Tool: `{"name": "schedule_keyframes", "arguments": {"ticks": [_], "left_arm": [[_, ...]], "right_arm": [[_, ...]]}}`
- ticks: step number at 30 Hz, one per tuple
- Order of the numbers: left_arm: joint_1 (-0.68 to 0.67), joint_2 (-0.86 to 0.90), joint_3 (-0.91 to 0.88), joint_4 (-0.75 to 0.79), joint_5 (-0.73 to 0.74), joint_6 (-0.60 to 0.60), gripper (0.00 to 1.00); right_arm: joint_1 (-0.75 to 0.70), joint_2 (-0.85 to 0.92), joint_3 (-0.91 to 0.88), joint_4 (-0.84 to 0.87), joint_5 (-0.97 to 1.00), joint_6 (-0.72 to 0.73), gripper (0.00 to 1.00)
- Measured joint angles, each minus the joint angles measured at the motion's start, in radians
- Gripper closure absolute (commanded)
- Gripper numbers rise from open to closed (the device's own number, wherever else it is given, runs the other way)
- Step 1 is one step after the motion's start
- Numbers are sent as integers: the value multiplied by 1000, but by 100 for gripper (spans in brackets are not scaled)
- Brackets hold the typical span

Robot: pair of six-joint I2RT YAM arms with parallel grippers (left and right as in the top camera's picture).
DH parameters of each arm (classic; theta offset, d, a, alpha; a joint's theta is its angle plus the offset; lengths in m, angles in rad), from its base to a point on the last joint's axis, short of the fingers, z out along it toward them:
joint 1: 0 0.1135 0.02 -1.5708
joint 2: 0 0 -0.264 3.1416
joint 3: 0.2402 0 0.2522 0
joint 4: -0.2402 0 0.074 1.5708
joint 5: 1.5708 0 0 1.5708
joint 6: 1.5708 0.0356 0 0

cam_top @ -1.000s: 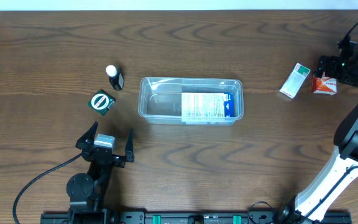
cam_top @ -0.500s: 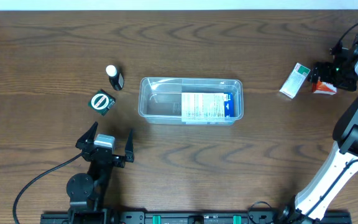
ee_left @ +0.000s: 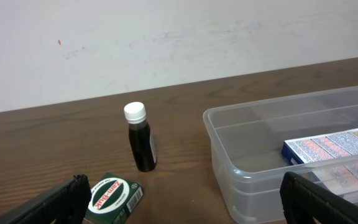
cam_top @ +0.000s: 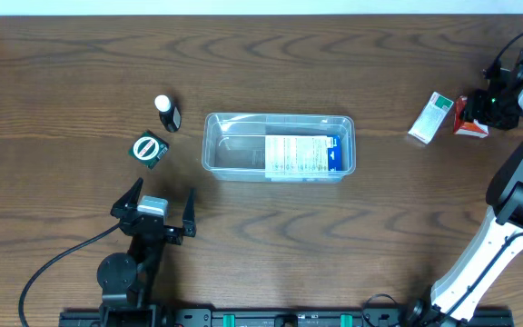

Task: Pack container
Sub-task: 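Lower the right gripper onto the red-white packet and grasp it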

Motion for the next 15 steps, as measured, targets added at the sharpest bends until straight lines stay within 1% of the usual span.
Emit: {"name": "schedule_keyframes", "arguments": {"ticks": [5, 8, 12, 15], "left_arm": [[0, 0, 0, 0, 0, 0, 2], [0, 0, 0, 0, 0, 0, 2], [0, 0, 0, 0, 0, 0, 2], [0, 0, 0, 0, 0, 0, 2]], "right_arm": [[0, 0, 0, -15, 2, 32, 42], [0, 0, 7, -53, 2, 38, 43], [0, -11, 23, -119, -2, 51, 41], [2, -42, 31, -135, -14, 59, 40]]}}
